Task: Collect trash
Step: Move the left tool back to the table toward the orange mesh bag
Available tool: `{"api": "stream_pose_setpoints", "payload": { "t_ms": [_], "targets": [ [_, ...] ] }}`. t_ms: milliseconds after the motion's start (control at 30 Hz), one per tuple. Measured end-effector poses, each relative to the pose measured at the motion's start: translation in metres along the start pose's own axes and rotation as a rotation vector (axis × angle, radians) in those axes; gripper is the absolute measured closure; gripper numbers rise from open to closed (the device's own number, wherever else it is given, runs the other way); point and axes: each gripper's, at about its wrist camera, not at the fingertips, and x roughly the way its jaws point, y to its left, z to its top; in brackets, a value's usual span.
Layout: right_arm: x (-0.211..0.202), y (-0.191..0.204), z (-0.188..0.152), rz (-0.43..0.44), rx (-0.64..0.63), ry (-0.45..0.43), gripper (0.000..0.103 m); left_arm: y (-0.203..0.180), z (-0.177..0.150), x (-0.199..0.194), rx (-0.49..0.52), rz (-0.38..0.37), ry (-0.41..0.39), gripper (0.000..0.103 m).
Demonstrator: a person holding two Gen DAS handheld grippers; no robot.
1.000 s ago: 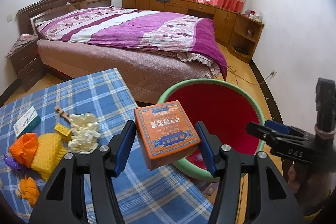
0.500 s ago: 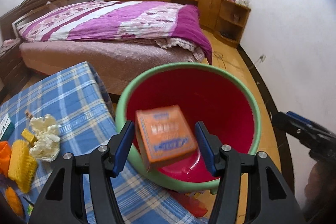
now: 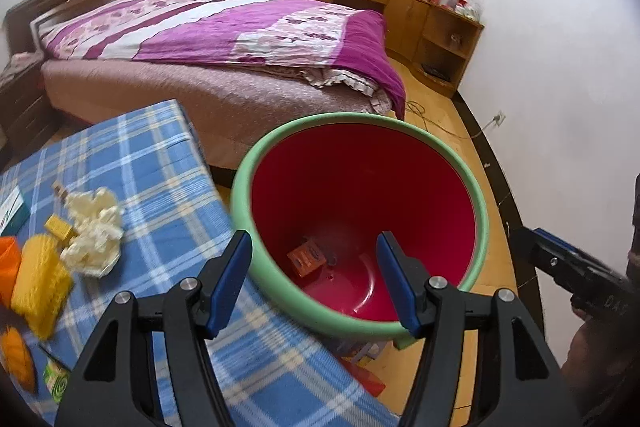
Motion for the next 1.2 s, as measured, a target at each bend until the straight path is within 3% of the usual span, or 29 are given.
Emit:
{"api": "stream_pose_setpoints", "payload": {
  "t_ms": [200, 333, 533, 833, 1200],
  "targets": [
    [-0.004, 0.013, -0.009, 0.021, -0.017, 0.011, 0.017, 0.016, -0.009, -0.024, -0.029, 0.04, -0.02, 0.038],
    [-0.007, 0.023, -0.015, 0.043, -0.027, 0.017, 0.017, 0.026, -0.018, -0.044, -0.032, 0.115, -0.043, 0.038],
    [-0.011, 0.042, -0.024, 0.063, -0.053, 0.027, 0.017, 0.043, -0.031, -0.064, -0.036, 0.166, -0.045, 0.038],
    [-0.008, 0.072, -0.039, 0.096, -0.097, 0.055, 0.016, 0.081, -0.051, -0.09, -0.12, 0.224, -0.056, 0.038],
    [-0.001, 0.108, -0.059, 0.129, -0.161, 0.1, 0.016, 0.139, -0.077, -0.109, -0.208, 0.363, -0.052, 0.038]
  ]
}}
